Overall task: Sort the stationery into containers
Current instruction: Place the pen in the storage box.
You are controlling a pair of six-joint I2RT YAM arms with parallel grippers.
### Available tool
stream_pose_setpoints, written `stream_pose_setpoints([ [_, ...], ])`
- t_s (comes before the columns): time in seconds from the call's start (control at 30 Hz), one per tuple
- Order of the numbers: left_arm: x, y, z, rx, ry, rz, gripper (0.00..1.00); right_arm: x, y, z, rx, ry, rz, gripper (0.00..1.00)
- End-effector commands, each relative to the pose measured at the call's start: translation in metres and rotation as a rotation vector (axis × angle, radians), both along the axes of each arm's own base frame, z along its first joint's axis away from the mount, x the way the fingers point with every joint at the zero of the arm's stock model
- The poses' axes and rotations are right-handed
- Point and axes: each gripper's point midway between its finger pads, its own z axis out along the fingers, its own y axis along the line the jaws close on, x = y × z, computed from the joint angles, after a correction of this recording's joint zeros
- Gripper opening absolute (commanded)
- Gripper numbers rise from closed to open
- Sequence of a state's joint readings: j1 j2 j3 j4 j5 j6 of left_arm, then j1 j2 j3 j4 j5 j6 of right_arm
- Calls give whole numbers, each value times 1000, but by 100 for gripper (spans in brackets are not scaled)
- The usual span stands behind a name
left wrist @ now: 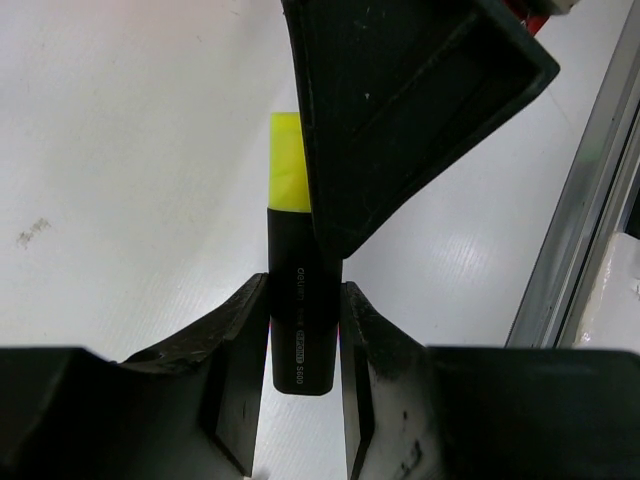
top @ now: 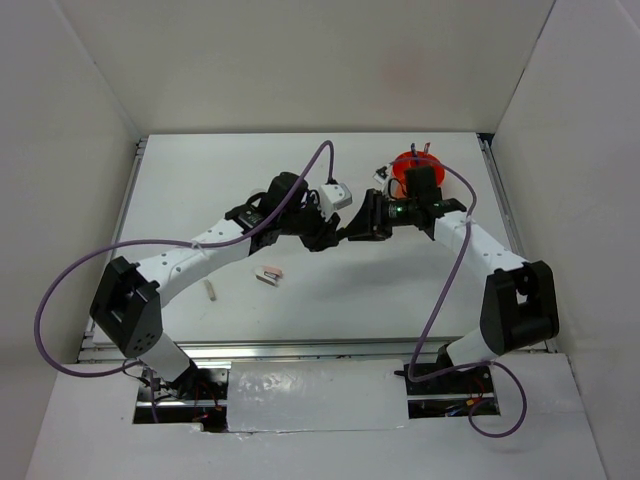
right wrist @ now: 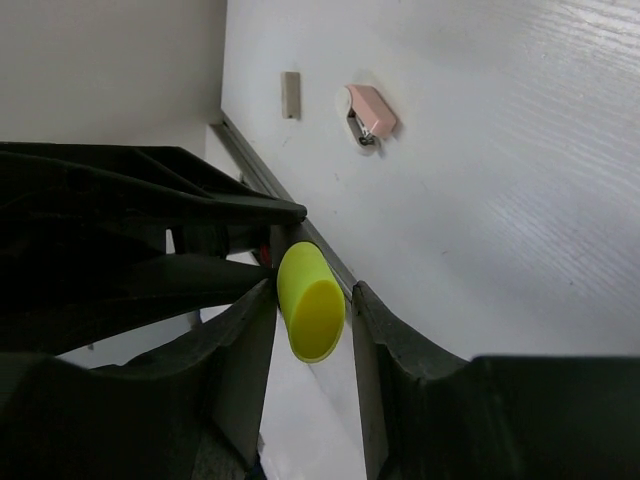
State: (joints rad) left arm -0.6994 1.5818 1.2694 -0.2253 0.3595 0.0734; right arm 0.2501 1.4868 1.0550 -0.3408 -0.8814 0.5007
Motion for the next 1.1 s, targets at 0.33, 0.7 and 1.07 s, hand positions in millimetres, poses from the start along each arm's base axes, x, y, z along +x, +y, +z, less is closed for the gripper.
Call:
stream_pose_setpoints([
  [0.33, -5, -8, 25, -64, -59, -34, 10, 7, 5, 27, 111, -45, 31, 26],
  [0.7, 21, 25, 39, -22, -126, 115, 99, 67, -83, 52, -203, -344, -186, 0],
  [1.07, 33, 61, 36, -20, -85, 187, 99, 152, -270, 109, -711, -598, -595, 0],
])
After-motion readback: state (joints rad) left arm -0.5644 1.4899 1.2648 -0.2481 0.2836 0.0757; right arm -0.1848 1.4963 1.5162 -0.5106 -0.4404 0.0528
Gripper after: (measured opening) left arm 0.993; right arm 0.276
